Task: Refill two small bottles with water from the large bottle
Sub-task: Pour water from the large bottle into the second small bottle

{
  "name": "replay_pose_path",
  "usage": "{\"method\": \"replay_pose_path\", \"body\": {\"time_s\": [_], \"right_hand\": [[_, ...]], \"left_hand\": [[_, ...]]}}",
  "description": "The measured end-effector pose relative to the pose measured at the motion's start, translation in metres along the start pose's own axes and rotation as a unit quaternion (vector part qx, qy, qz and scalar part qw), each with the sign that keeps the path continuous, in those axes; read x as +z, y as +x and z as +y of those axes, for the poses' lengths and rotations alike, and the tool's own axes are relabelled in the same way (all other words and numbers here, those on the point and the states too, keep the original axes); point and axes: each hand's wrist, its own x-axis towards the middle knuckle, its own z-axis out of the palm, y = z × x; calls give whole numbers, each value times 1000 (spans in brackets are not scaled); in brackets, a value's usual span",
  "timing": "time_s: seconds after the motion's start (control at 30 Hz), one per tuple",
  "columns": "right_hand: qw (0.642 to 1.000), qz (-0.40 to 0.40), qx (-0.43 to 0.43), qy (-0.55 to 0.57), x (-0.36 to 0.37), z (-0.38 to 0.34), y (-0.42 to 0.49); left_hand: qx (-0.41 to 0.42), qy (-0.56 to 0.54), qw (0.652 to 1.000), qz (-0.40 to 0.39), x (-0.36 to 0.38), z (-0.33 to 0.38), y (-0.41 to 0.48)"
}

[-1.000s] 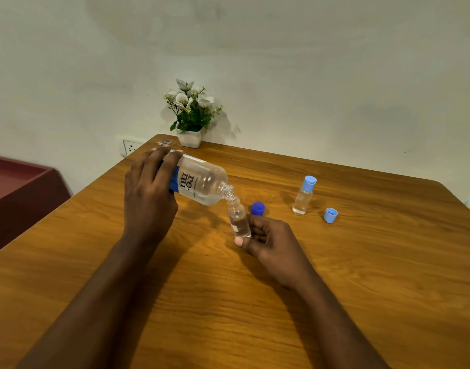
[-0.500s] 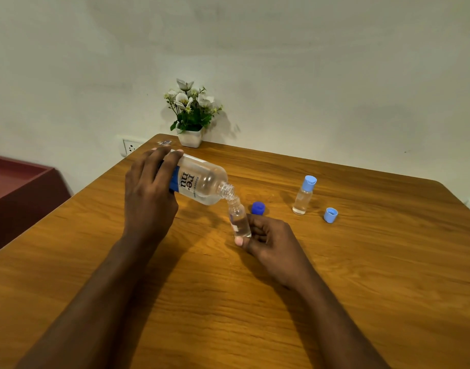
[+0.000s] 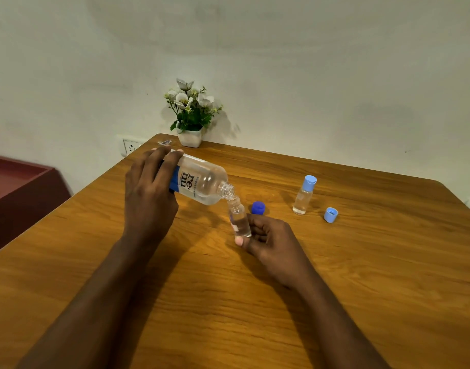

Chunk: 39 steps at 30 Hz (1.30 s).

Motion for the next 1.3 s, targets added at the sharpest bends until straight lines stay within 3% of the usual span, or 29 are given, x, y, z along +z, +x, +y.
{"method": "replay_pose_path", "body": {"time_s": [0.3,0.8,1.3], "right_hand": [[1000,3,2,2,0,0,0],[1000,24,-4,2,0,1,2],[999,36,18,-22,-2,0,4]], "left_hand": [[-5,-10,1000,-13,2,-1,-1],[-22,-73,992,-104,12,0,-10],[-189,-196,949,-161,31,-2,-14]]}}
